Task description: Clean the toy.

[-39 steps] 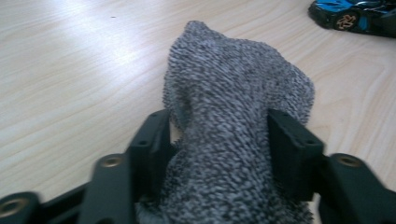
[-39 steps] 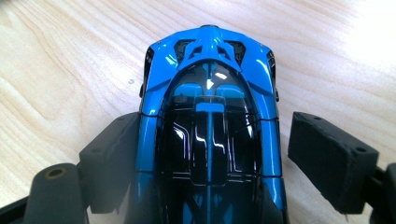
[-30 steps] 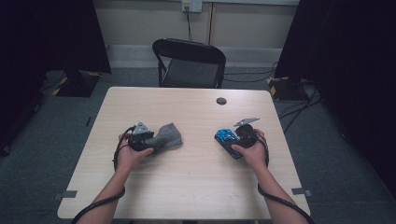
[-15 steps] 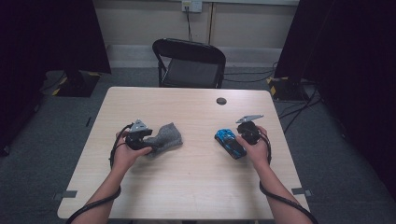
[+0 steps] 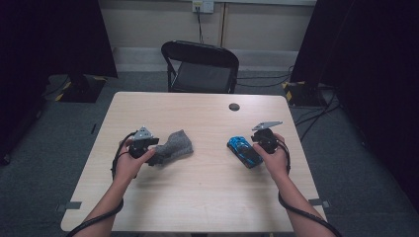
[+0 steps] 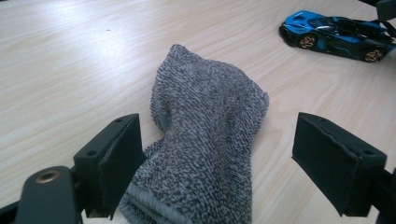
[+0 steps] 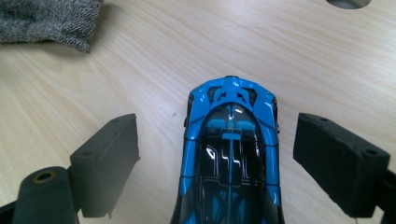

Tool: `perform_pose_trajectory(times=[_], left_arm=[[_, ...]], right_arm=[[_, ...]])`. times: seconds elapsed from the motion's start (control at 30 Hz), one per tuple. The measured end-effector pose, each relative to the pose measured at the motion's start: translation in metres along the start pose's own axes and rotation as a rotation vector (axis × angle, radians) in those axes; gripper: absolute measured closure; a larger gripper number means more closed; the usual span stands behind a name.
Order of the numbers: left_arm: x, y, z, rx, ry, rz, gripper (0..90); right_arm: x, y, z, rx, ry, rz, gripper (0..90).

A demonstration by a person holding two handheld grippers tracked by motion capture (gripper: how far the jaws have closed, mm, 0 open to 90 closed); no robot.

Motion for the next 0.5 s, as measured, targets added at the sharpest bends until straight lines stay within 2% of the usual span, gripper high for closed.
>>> perform_pose_trajectory(times=[0.17,0.33,0.5], left_arm=[[-0.001,0.003,-0.007,0.023,-0.013,0.004,16.0],[-0.002,0.006,-0.015,0.051,-0.02,-0.004,16.1],[0.006,0.008,-0.018,0.059,-0.027,0.012,16.3]], right_arm=[[0.005,0.004,0.002,-0.004,0.02,0.004,13.8],[0.01,0.01,0.003,-0.026,0.01,-0.007,13.8],[0.013,0.017,0.003,-0.035,0.013,-0.014,13.8]])
Point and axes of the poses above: each handheld gripper's, and its own axes: y roughly backward along the jaws, x roughly out of its underside, z roughly to its left, the point moved 10 cm from there along -y, roughly forward along the jaws, and after that the axes turned 1 degree about z, right-handed, at the moved point
